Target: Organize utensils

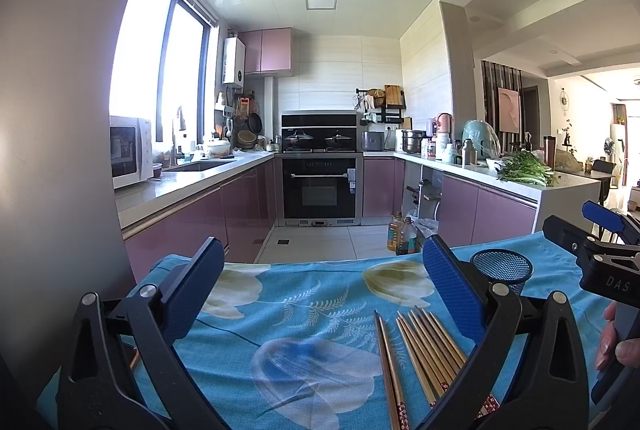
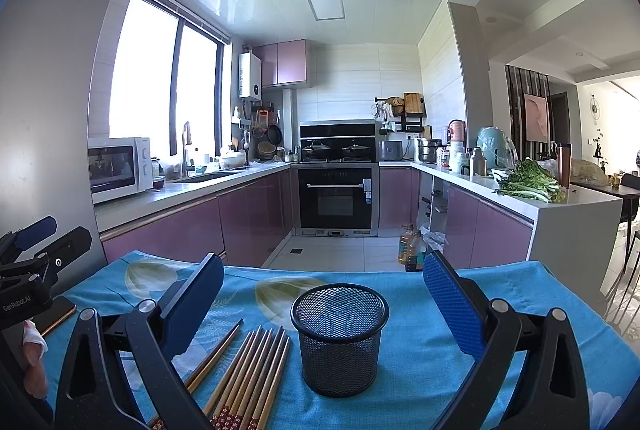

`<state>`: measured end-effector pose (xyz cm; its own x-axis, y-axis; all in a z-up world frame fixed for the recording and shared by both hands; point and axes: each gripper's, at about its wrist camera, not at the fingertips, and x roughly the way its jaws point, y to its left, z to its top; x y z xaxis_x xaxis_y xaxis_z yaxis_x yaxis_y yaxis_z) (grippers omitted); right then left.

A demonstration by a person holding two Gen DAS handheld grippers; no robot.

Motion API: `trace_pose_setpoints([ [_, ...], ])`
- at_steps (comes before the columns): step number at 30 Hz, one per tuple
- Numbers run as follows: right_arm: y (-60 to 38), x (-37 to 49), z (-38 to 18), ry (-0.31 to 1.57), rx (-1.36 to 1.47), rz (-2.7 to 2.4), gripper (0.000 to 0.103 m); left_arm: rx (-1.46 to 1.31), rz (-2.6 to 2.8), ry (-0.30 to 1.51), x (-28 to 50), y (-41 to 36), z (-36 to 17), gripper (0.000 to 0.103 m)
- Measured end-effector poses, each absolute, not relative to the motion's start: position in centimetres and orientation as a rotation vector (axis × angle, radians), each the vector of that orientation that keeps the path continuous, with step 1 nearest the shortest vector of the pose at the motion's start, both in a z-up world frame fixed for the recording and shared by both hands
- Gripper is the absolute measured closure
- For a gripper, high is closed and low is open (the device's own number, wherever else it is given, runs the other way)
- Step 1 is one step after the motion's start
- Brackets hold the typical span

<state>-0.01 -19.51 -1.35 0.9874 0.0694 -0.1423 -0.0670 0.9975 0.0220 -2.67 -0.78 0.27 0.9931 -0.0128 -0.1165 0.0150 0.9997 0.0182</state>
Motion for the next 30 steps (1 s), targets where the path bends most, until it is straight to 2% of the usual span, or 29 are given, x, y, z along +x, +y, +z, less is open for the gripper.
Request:
trace_pose_setpoints([
  [30,-19.54,-0.02,-1.82,0.157,0.023,0.082,0.006,0.022,-0.021,0.128,-2.62,-0.71,-0.25,0.005],
])
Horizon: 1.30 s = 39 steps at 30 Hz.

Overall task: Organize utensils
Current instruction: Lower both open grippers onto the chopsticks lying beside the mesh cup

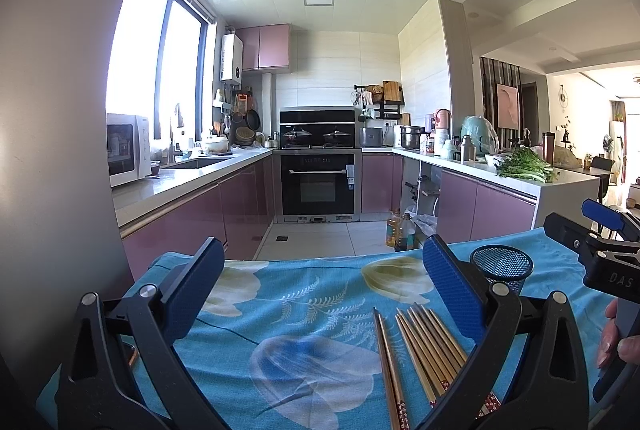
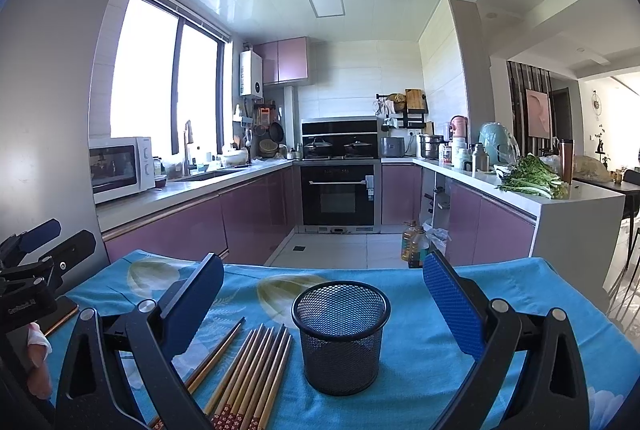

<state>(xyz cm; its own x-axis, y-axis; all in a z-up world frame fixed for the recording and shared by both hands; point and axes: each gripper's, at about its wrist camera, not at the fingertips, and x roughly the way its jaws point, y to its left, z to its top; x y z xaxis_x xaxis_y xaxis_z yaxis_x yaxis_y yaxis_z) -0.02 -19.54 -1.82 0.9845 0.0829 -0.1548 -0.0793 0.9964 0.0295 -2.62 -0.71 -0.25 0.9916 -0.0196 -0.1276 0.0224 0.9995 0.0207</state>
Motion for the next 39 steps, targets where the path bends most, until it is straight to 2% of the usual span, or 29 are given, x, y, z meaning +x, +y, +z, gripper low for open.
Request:
trace_pose_setpoints([
  [8,-19.5,0.0,-2.2,0.193,0.013,0.115,0.006,0.035,-0.037,0.16,-1.9,-0.6,-0.7,0.005],
  [14,-18.4,0.4,-4.3,0.346,-0.047,0.229,0.006,0.079,-0.081,0.284,0.4,-0.8,-2.2,0.005],
  [17,-17.6,1.1,-5.9,0.452,-0.075,0.268,0.011,0.115,-0.118,0.373,2.0,-1.2,-3.6,0.005],
  [20,-17.2,2.5,-7.4,0.557,-0.079,0.275,0.021,0.134,-0.156,0.451,3.3,-1.6,-5.1,0.006],
  [22,-17.1,3.4,-8.4,0.621,-0.066,0.278,0.033,0.154,-0.172,0.502,4.2,-1.8,-6.1,0.009],
  [28,-16.2,5.9,-10.7,0.753,-0.075,0.27,0.045,0.209,-0.226,0.702,7.4,-2.4,-10.1,0.031],
  [31,-15.8,6.4,-11.7,0.802,-0.067,0.277,0.052,0.217,-0.252,0.74,8.1,-2.7,-11.2,0.031],
  [39,-15.8,7.7,-12.0,0.844,-0.085,0.28,0.053,0.238,-0.302,0.805,9.8,-3.7,-12.4,0.041],
])
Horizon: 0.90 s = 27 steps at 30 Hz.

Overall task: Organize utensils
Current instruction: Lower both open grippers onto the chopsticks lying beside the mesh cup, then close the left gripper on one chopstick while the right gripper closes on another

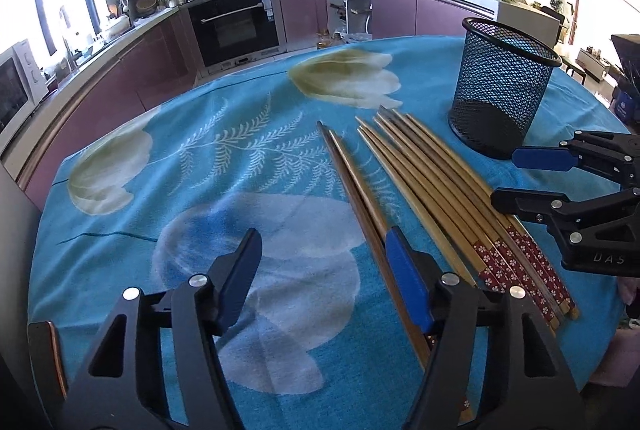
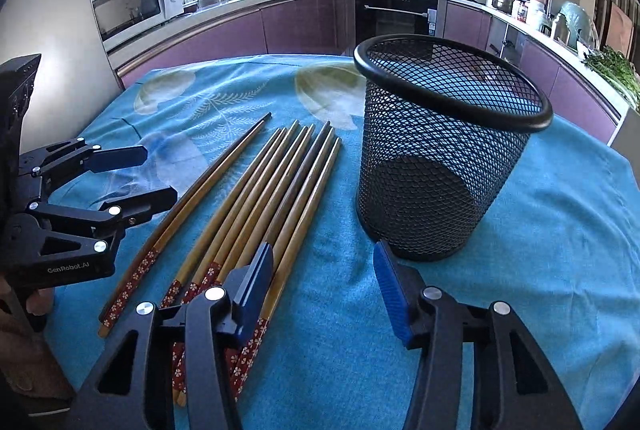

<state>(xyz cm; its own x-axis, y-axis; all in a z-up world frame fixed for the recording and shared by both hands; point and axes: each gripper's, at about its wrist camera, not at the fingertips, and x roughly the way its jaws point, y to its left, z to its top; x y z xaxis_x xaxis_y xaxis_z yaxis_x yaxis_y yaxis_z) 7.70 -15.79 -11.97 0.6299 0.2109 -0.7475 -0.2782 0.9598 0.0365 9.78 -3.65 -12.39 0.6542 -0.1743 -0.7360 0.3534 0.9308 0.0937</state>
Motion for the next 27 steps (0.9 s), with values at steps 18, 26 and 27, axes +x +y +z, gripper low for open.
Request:
trace_pose_setpoints([
  [18,-15.3,10.0,-12.3,0.899,-0.089,0.278,0.083,0.192,-0.39,0.892,13.4,-5.0,-13.4,0.074],
  [26,-16.0,10.0,-12.2,0.896,0.002,0.308,0.097,0.116,-0.396,0.907,13.9,-5.2,-13.5,0.094],
  [27,-16.1,9.8,-12.0,0.889,0.009,0.312,0.097,0.105,-0.396,0.908,13.9,-5.0,-13.4,0.095],
])
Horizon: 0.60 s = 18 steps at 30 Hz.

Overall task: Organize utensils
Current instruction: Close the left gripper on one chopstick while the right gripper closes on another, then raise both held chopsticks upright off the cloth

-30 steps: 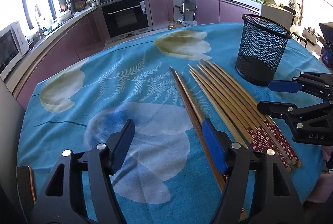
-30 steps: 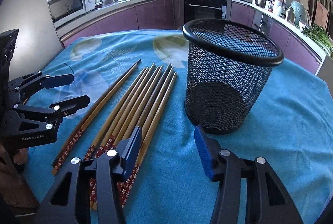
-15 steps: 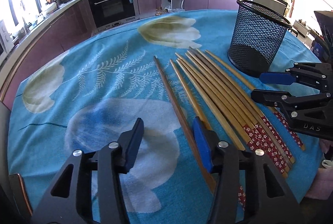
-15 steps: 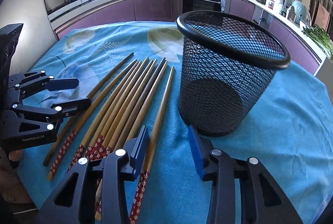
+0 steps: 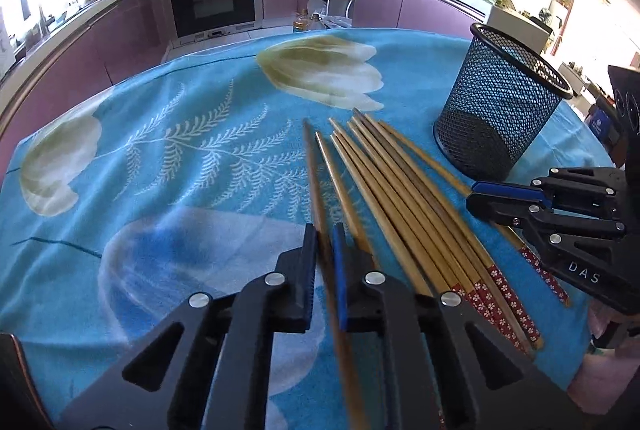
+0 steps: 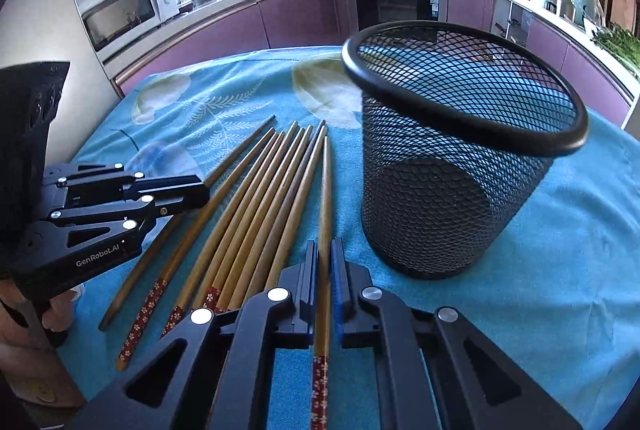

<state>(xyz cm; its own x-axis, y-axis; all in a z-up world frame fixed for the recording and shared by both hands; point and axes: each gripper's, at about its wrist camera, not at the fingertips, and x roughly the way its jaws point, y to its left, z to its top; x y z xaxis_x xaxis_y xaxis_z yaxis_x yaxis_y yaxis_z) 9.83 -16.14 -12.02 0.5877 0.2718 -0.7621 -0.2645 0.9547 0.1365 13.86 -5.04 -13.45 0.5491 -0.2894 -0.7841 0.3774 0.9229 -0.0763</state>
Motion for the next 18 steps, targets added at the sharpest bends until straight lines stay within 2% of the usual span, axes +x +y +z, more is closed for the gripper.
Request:
trace_pose_setpoints([
  [7,-17.1,8.2,-9.7,0.814,0.044,0.364,0.097,0.062,-0.409,0.869,12.5,-3.8,-11.6,0.095],
  [18,-19.7,5.4,-4.0,0.613,0.118,0.424,0.097,0.001,-0.539,0.694,9.3,-2.2,-3.8,0.095],
])
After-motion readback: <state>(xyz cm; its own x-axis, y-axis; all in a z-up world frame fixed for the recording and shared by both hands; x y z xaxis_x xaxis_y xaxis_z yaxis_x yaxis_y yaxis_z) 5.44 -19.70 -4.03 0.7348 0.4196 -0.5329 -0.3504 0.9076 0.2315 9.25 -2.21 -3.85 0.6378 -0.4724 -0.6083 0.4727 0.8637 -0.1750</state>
